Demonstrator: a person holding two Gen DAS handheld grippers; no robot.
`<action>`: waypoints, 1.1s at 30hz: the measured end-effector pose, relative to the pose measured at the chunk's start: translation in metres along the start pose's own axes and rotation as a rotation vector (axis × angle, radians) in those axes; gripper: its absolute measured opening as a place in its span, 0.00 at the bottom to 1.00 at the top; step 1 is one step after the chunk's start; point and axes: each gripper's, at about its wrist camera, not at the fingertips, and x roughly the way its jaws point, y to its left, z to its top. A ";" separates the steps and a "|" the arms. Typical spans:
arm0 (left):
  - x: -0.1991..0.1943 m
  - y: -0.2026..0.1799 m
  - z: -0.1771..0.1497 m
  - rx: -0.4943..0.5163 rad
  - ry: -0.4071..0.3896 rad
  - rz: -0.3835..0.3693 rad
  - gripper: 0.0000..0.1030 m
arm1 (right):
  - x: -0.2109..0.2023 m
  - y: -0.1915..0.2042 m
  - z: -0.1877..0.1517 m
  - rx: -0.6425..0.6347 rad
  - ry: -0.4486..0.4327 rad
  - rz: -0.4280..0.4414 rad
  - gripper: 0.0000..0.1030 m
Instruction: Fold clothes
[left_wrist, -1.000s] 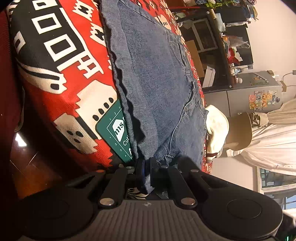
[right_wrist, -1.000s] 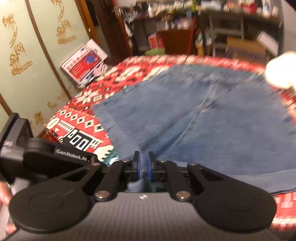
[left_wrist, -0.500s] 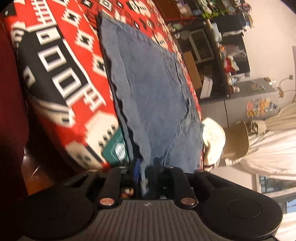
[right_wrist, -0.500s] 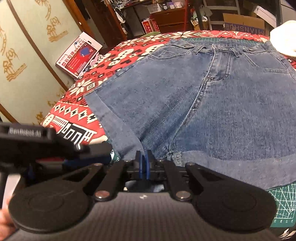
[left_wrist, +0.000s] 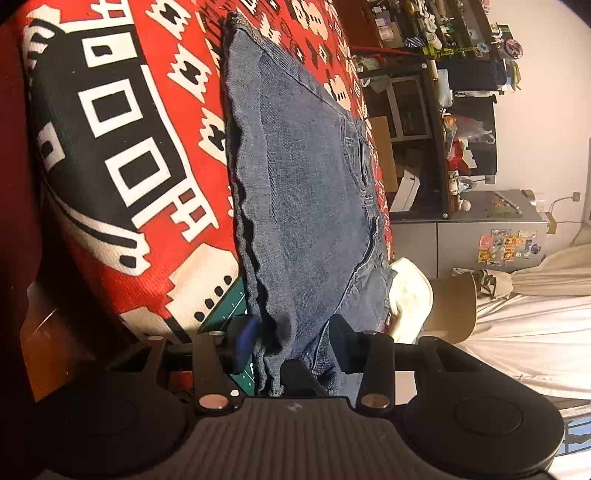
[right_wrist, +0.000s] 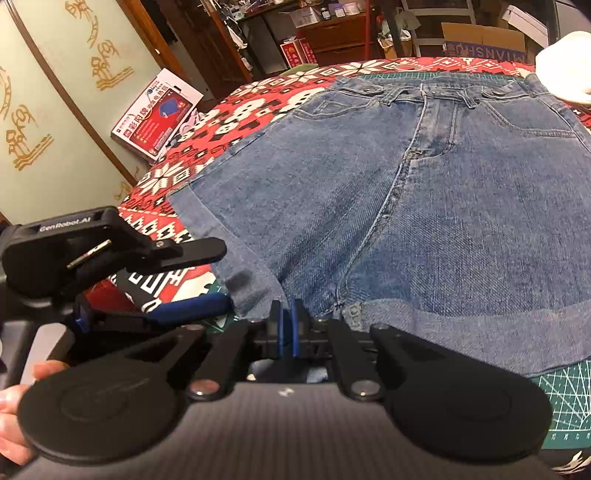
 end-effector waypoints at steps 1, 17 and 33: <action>0.000 0.000 0.000 -0.012 0.003 -0.014 0.40 | 0.000 0.000 0.000 0.000 -0.001 0.000 0.04; 0.011 0.006 0.004 -0.017 0.003 0.032 0.03 | 0.003 0.002 0.003 0.004 0.003 -0.003 0.04; 0.000 0.001 -0.006 0.044 -0.039 0.086 0.02 | 0.013 0.028 0.014 -0.094 0.002 -0.028 0.05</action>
